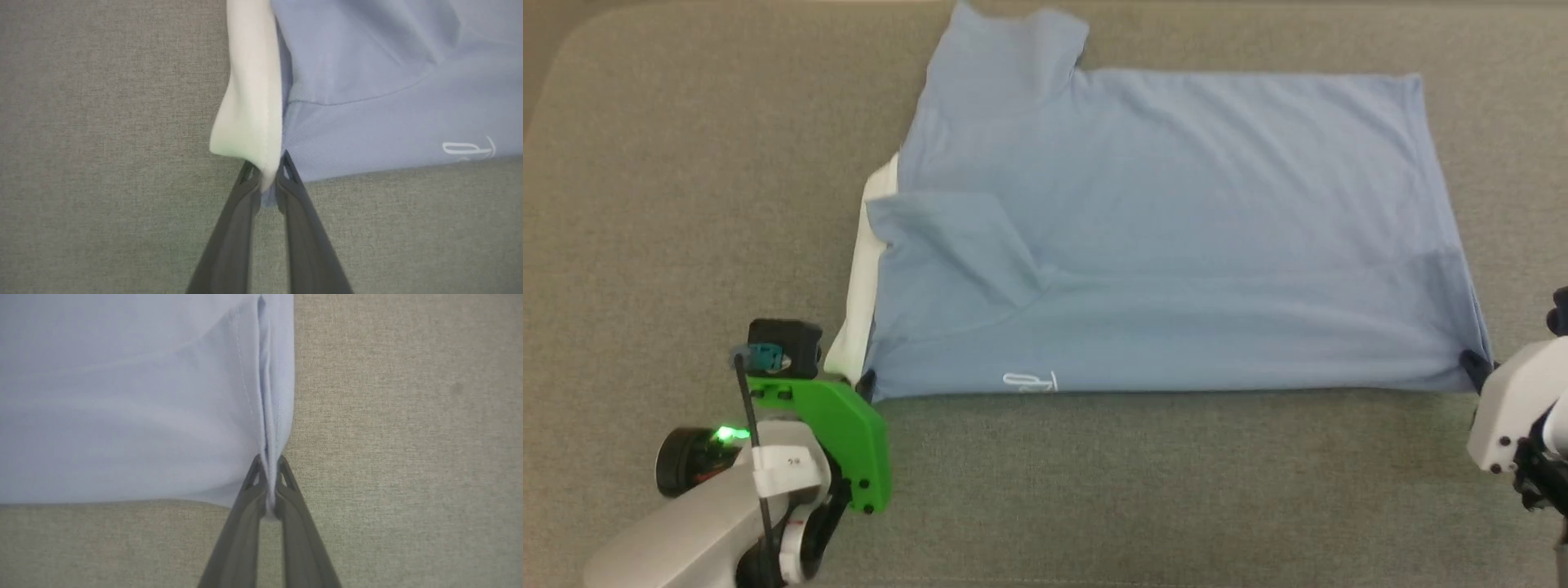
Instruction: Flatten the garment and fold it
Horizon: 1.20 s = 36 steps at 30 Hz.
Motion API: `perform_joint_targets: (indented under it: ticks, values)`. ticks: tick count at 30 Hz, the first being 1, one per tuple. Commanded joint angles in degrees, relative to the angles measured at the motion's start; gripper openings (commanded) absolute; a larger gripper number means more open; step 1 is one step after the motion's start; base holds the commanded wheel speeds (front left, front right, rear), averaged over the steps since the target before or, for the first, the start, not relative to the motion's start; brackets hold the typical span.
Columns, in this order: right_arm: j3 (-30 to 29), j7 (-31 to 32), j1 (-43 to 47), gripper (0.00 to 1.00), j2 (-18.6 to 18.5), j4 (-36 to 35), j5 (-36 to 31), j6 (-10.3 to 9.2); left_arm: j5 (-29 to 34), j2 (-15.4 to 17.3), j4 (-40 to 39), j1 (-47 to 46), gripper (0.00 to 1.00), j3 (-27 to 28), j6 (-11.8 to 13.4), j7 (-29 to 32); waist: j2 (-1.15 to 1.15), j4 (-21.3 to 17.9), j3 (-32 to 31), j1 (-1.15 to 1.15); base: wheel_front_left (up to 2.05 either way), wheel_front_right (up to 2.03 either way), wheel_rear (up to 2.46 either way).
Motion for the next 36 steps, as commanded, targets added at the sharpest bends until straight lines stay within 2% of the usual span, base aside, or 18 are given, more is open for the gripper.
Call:
perform_joint_targets:
  ticks: [1, 8, 11, 19, 20, 21, 22, 29, 34, 36]
  values:
    - [-0.10, 0.84, 1.54, 0.00, -0.93, -0.69, 0.70, -0.10, -0.84, 1.21, 0.37, 1.50, 0.00, 0.23, -0.19, 0.14, 0.00, -0.58, -3.21, 0.00, 0.00, 0.00, 0.00]
    - [-0.07, 5.57, 8.13, 0.00, -2.71, -5.08, 3.14, -0.10, -2.11, 4.32, -2.45, 5.40, 0.00, -3.31, -1.58, 4.15, 0.00, -0.90, -6.61, 0.00, 0.00, 0.00, 0.00]
    - [-0.68, 6.34, 10.79, 0.00, -2.69, -6.13, 3.25, -0.10, -2.50, 4.72, -3.22, 6.78, 0.00, -4.78, -1.71, 5.59, 0.00, -0.87, -7.02, 0.00, 0.00, 0.00, 0.00]
    - [-0.43, 6.82, 14.74, 0.00, -1.53, -6.09, 1.29, -0.10, -2.29, 2.94, -1.35, 9.11, 0.00, -6.70, -1.62, 5.22, 0.00, -1.06, -7.22, 0.00, 0.00, 0.00, 0.00]
    - [-0.36, 6.68, 14.76, 0.00, -1.28, -5.68, 0.93, -0.10, -2.07, 2.57, -0.76, 9.09, 0.08, -6.60, -1.73, 4.62, 0.00, -1.10, -7.20, 0.00, 0.00, 0.00, 0.00]
    - [-0.19, 6.43, 14.71, 0.26, -1.21, -5.44, 0.53, -0.10, -1.76, 2.34, -0.36, 9.01, 0.83, -6.61, -1.90, 4.16, 0.00, -1.12, -7.19, 0.00, 0.00, 0.00, 0.00]
    - [-0.29, 5.71, 14.41, 1.00, -1.03, -5.23, 0.08, -0.10, -1.36, 2.07, 0.09, 8.80, 1.00, -6.53, -2.17, 3.51, 0.00, -1.15, -7.19, 0.00, 0.00, 0.00, 0.00]
    - [0.79, -2.66, 10.50, 1.00, -1.01, -6.87, 1.63, -0.10, 0.92, 1.47, 1.24, 6.71, 1.00, -3.25, -3.12, -3.21, 0.00, -1.32, -7.77, 0.00, 0.00, 0.00, 0.00]
    - [1.50, -14.06, 6.87, 1.00, -2.05, -8.69, 5.10, -0.10, 4.43, 1.39, 0.10, 3.38, 1.00, -0.10, -5.18, -10.57, 0.00, -1.40, -8.38, 0.00, 0.00, 0.00, 0.00]
    - [2.66, -18.99, 6.13, 1.00, -2.91, -9.76, 6.16, -0.10, 5.39, 1.03, -0.30, 2.23, 1.00, 2.10, -4.69, -14.21, 0.00, -1.49, -8.46, 0.00, 0.00, 0.00, 0.00]
